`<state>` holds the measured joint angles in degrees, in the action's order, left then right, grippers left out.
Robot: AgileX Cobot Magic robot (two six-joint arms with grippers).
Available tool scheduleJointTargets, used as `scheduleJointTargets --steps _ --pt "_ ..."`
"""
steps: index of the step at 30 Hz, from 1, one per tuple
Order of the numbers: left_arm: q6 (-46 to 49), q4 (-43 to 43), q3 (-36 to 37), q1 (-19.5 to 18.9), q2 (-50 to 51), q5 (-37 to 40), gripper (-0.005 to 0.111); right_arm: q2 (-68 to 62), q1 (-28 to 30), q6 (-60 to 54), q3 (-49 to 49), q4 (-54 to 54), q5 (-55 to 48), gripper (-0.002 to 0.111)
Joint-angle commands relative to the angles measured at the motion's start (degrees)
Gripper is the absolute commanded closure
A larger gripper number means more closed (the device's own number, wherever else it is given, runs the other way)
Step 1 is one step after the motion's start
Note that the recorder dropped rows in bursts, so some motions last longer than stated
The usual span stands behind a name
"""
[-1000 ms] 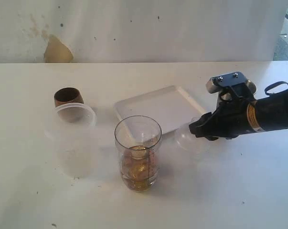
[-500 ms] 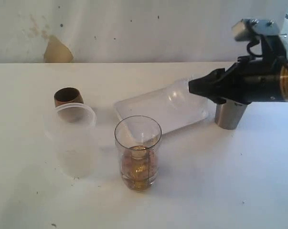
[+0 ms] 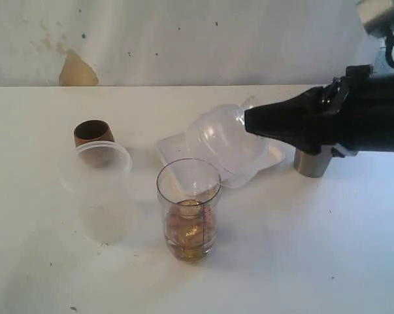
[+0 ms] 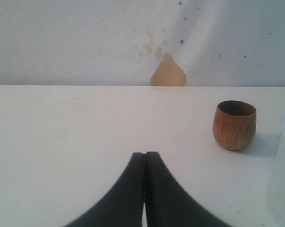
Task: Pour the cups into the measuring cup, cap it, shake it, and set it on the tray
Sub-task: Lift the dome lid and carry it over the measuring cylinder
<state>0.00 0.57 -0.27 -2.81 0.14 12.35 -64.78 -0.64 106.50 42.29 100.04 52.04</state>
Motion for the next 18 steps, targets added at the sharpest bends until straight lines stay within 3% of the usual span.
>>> scheduleJointTargets --steps 1,6,13,18 --pt "0.00 -0.13 0.27 0.05 -0.14 -0.29 0.107 0.35 -0.19 -0.20 -1.10 -0.09 0.55 0.108" --pt "0.00 -0.13 0.27 0.05 -0.14 -0.29 0.107 0.35 -4.60 -3.89 -0.99 -0.09 -3.13 0.108" --pt "0.00 -0.13 0.27 0.05 -0.14 -0.29 0.107 -0.92 -13.25 -6.96 -0.54 -0.09 -19.98 0.108" --pt "0.00 -0.13 0.27 0.05 -0.14 -0.29 0.107 -4.09 -16.77 -7.21 1.89 -0.09 -23.37 0.108"
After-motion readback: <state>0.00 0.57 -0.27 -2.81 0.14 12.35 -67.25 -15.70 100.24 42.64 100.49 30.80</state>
